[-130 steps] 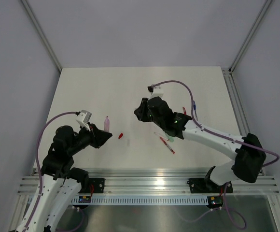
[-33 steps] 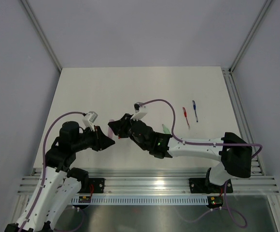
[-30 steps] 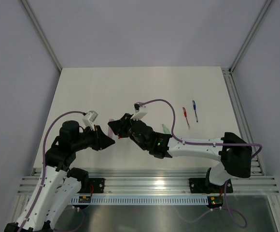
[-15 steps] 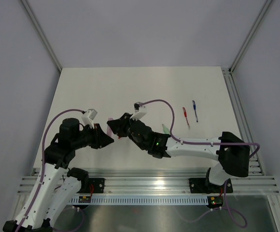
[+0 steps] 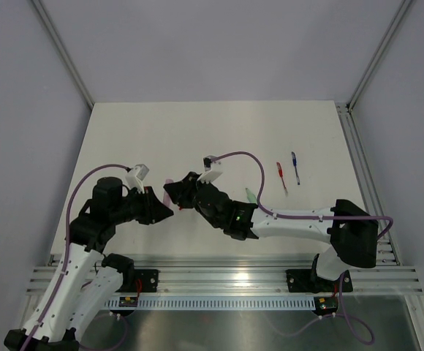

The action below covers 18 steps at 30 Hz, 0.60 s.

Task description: Insert the pens into the pen caps

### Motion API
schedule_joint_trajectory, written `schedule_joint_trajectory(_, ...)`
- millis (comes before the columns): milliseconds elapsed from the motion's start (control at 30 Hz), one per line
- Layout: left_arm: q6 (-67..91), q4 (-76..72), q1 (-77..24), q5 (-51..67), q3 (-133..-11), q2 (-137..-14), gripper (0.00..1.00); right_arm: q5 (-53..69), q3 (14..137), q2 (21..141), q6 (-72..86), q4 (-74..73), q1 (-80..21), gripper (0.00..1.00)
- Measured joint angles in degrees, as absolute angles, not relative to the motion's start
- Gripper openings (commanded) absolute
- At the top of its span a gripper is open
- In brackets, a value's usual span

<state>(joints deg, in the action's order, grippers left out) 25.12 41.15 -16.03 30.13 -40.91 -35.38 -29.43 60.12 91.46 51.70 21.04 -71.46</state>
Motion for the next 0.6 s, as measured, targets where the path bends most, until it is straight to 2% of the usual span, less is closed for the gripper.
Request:
schedule_joint_trajectory(467,28.56,40.8,-16.73,31.99,-41.45,-38.28,0.01,-33.87,60.93,90.76,50.76,16.01,-73.08,0.0)
schedule_joint_trajectory(500,28.97,40.25,-16.99,32.4,-41.41,-38.11,0.15,-33.87,61.39,90.37,50.15,14.96,-73.08,0.0)
schedule_joint_trajectory(600,29.61,37.04,-17.78,33.1,-40.25,-36.42,0.4,-32.53,63.07,88.66,47.57,11.35,-72.58,0.0)
